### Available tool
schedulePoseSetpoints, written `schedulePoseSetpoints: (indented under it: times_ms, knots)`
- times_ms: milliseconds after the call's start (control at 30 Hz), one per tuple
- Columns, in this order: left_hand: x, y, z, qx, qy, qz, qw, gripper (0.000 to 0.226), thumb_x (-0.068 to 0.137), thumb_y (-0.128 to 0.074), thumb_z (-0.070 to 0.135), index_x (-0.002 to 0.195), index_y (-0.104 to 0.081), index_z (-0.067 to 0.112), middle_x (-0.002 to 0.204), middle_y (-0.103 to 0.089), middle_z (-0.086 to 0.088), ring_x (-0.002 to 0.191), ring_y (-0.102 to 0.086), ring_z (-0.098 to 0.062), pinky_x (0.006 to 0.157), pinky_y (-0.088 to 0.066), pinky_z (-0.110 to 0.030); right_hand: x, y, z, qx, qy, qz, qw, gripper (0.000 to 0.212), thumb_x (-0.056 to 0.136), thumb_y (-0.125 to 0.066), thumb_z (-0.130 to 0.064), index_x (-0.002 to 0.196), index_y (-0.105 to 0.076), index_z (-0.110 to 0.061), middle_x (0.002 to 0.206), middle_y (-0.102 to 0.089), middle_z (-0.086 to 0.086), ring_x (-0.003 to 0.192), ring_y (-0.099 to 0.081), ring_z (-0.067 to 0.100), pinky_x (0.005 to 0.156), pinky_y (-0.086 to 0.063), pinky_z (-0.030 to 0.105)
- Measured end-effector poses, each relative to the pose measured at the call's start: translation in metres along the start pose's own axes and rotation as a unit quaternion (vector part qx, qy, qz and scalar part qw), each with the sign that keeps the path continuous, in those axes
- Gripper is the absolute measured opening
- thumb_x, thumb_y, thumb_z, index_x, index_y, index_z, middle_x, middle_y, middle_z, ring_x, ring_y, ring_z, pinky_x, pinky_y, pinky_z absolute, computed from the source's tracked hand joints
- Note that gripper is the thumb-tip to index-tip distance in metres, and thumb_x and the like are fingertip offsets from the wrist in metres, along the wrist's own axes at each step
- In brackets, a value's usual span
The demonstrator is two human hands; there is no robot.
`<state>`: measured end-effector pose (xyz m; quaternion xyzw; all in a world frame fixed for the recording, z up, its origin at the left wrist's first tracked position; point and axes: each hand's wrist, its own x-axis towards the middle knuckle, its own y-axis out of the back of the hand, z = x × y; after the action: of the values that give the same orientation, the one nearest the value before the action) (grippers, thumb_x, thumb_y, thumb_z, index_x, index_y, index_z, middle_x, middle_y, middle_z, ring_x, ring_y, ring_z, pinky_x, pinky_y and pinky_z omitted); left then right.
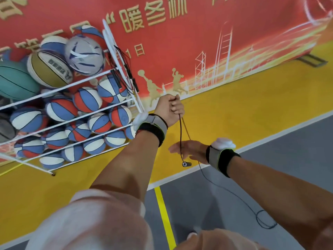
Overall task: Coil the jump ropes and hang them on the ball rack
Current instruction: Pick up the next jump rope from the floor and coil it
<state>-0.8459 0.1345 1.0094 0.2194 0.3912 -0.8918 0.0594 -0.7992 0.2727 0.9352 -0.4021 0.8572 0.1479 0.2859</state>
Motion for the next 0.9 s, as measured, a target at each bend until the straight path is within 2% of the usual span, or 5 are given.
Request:
schedulePoseSetpoints:
  times_ms: [167, 433, 567, 733, 900]
  knots:
    - [-0.001, 0.014, -0.003, 0.168, -0.025, 0.143, 0.975, 0.043, 0.106, -0.035, 0.034, 0.115, -0.064, 0.004, 0.094, -0.073, -0.004, 0.081, -0.064, -0.019, 0.07, -0.052, -0.033, 0.001, -0.001, 0.01, -0.003, 0.037, 0.028, 0.999, 0.019, 0.1, -0.046, -0.006, 0.1, -0.064, -0.012, 0.104, -0.071, 0.01, 0.106, -0.069, 0.03, 0.072, -0.053, 0.022]
    - [-0.019, 0.091, -0.087, 0.377, 0.204, 0.143, 0.892, 0.086, 0.09, -0.019, 0.078, 0.137, -0.054, 0.015, 0.14, -0.057, -0.007, 0.135, -0.045, -0.023, 0.109, -0.029, -0.048, 0.002, 0.026, -0.012, 0.168, 0.011, 0.121, 0.978, 0.017, 0.103, -0.04, -0.003, 0.113, -0.054, -0.002, 0.096, -0.068, 0.019, 0.079, -0.068, 0.031, 0.075, -0.058, 0.039]
    - [-0.037, 0.096, -0.117, 0.426, 0.31, 0.038, 0.849, 0.094, 0.082, -0.014, 0.087, 0.113, -0.068, 0.017, 0.128, -0.068, -0.006, 0.128, -0.053, -0.02, 0.103, -0.021, -0.051, -0.003, 0.042, -0.014, 0.255, -0.016, 0.154, 0.955, 0.028, 0.104, -0.034, -0.002, 0.123, -0.054, 0.003, 0.112, -0.068, 0.024, 0.102, -0.07, 0.037, 0.076, -0.058, 0.039]
    - [-0.043, 0.081, -0.123, 0.414, 0.248, 0.089, 0.871, 0.08, 0.082, -0.026, 0.087, 0.067, -0.063, 0.018, 0.11, -0.073, -0.004, 0.114, -0.061, -0.018, 0.1, -0.033, -0.047, -0.01, 0.054, -0.01, 0.314, -0.005, 0.19, 0.93, 0.034, 0.104, -0.034, 0.0, 0.136, -0.046, 0.004, 0.107, -0.067, 0.021, 0.104, -0.069, 0.035, 0.08, -0.056, 0.037]
    - [-0.043, 0.072, -0.12, 0.55, 0.18, 0.122, 0.806, 0.033, 0.091, -0.066, 0.04, 0.073, -0.054, 0.016, 0.103, -0.061, -0.005, 0.085, -0.053, -0.016, 0.087, -0.032, -0.035, -0.016, 0.072, -0.005, 0.401, -0.002, 0.2, 0.894, 0.037, 0.105, -0.031, -0.001, 0.14, -0.041, 0.004, 0.091, -0.067, 0.017, 0.084, -0.07, 0.027, 0.073, -0.057, 0.036]
